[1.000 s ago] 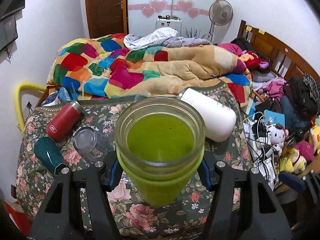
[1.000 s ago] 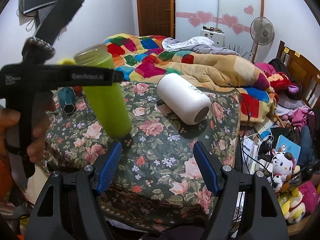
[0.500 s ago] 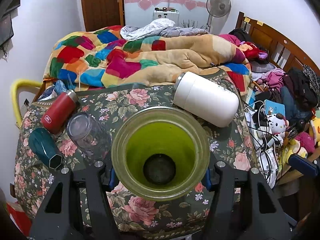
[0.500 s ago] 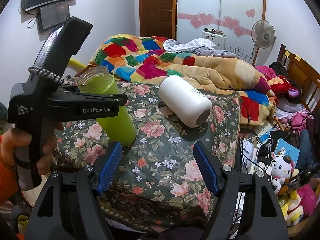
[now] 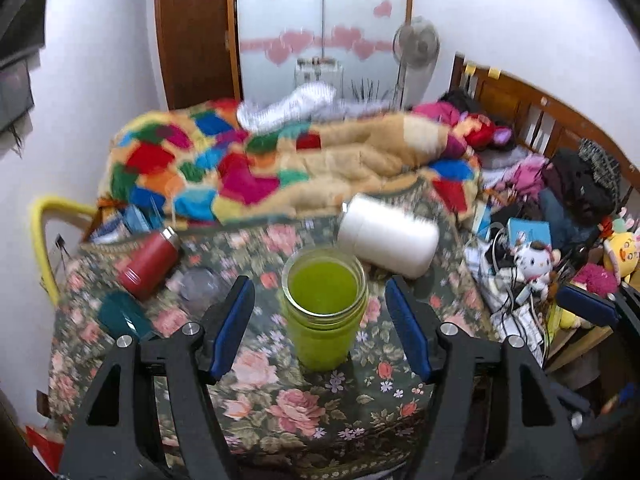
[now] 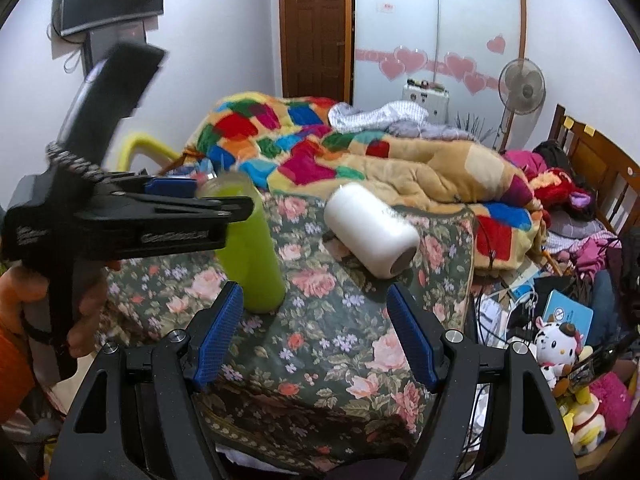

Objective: Flip cup upright

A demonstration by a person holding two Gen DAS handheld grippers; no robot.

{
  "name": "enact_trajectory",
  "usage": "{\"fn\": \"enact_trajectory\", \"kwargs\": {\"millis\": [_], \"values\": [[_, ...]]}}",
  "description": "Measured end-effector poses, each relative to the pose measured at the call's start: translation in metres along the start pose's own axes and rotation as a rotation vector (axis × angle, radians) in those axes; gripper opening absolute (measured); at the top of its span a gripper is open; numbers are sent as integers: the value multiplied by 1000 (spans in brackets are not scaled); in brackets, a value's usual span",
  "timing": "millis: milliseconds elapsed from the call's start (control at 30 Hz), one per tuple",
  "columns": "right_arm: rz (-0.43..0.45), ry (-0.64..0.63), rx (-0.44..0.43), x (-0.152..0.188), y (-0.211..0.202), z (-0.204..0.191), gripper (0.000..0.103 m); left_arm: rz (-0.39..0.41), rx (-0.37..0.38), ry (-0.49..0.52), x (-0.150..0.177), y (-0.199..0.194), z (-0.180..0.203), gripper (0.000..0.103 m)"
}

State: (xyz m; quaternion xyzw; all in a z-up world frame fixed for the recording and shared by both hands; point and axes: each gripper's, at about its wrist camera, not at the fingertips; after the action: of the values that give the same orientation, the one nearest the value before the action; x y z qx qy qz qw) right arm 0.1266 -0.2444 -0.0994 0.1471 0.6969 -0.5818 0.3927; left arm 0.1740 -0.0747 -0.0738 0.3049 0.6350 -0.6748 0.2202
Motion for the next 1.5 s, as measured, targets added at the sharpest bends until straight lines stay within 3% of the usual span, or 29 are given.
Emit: {"fn": "enact_trajectory", "kwargs": {"millis": [233,433,567,633,700,833,1000,1500], "values": [[177,9,7,-11,-55,-13,71,230,-16,-16,10,-91,-7,72],[345,38,-13,-16,-103,-23,71,383,-44,-33,30,-145,-3,73],[429,52,-21,-15,-125,-31,71,499,-67,-58,48,-180,1,95],[455,58,-20,-14,-130,-34,71,529,-70,-58,55,-191,2,96],[477,64,-15,-12,-135,-36,74,546,-76,-52,59,-197,4,103],[506,76,-4,-7,-140,-38,80,568,-89,-66,66,-204,3,103],[521,93,38,0,-142,-41,103,561,-96,-96,71,-204,-1,103],[491,81,39,6,-145,-44,103,549,-116,-135,83,-205,-6,103]]}}
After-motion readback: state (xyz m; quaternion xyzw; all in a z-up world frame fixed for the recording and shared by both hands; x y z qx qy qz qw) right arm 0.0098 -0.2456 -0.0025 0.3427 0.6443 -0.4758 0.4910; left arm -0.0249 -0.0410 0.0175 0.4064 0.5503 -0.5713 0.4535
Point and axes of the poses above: each gripper's, at about its wrist camera, not at the fingertips, and y roughly the way its jaws point, z to its right, x to its underside, and after that the axes turned 6 degrees about -z, right-handed
